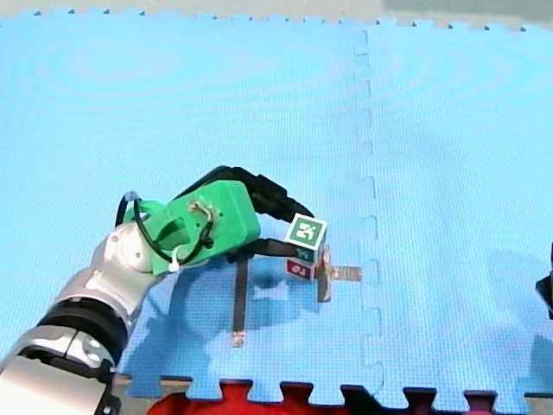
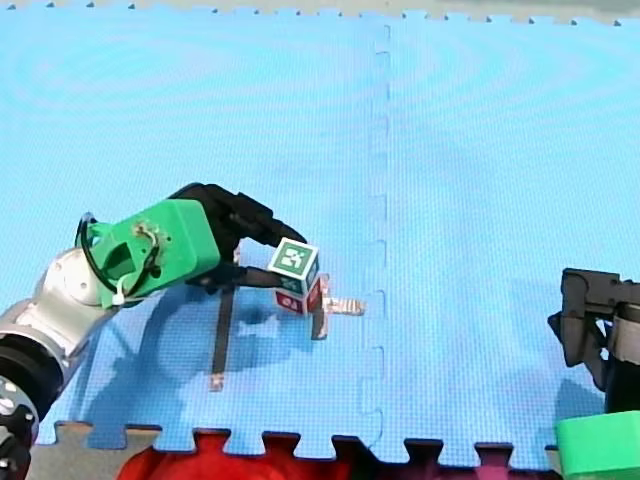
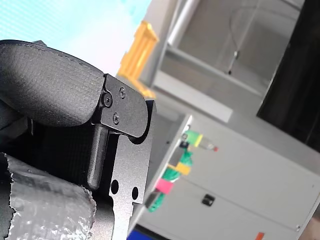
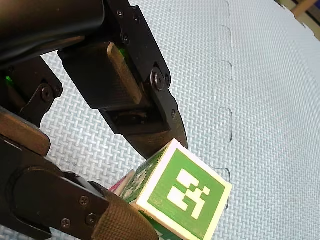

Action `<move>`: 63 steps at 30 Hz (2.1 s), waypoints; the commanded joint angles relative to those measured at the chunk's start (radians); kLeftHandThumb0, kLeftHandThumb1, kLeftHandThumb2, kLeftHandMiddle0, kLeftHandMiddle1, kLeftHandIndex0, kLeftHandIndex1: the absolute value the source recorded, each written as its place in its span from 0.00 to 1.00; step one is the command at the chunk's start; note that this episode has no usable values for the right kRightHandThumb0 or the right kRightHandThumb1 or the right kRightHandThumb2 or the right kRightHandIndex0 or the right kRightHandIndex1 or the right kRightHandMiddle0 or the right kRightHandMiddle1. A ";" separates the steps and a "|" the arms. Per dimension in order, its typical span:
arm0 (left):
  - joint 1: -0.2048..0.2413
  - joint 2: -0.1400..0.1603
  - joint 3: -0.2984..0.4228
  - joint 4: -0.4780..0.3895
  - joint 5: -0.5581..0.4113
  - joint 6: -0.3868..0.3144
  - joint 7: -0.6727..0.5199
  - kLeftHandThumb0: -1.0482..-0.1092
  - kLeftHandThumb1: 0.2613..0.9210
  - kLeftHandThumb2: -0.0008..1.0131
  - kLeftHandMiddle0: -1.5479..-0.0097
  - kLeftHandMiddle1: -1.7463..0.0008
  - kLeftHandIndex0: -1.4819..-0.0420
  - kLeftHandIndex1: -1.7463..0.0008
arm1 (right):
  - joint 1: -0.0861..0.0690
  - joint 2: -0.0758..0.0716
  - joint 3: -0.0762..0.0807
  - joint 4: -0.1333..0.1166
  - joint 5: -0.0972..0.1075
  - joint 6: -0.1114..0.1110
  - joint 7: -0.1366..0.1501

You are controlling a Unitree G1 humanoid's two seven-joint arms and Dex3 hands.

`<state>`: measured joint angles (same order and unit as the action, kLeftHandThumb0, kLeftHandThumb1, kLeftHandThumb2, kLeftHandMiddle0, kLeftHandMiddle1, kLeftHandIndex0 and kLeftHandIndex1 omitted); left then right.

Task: Stack cube left

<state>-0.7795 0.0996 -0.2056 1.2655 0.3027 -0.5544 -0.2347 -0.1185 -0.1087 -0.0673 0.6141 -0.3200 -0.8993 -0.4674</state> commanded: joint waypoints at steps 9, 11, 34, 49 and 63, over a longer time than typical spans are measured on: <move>0.004 0.005 0.004 0.003 0.003 -0.004 0.017 0.60 0.81 0.00 0.39 0.00 0.11 1.00 | 0.001 -0.003 0.000 0.002 -0.002 0.002 -0.002; 0.003 0.004 0.003 0.002 0.004 -0.002 0.020 0.61 0.81 0.00 0.39 0.00 0.11 1.00 | 0.001 -0.003 0.000 0.004 -0.001 0.001 -0.002; 0.007 0.004 -0.010 0.001 0.013 0.003 0.024 0.61 0.80 0.00 0.40 0.00 0.12 1.00 | 0.011 0.002 0.000 -0.023 0.000 0.006 0.001; 0.017 -0.001 -0.034 0.005 0.039 0.027 0.057 0.61 0.81 0.00 0.40 0.00 0.12 1.00 | 0.013 0.003 0.001 -0.028 -0.004 0.009 -0.002; 0.021 -0.001 -0.037 0.011 0.038 0.034 0.055 0.61 0.82 0.00 0.40 0.00 0.12 1.00 | 0.024 0.005 0.000 -0.040 0.008 0.019 0.012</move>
<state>-0.7655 0.0957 -0.2393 1.2702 0.3340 -0.5299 -0.1772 -0.0975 -0.1015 -0.0641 0.5776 -0.3159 -0.8833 -0.4557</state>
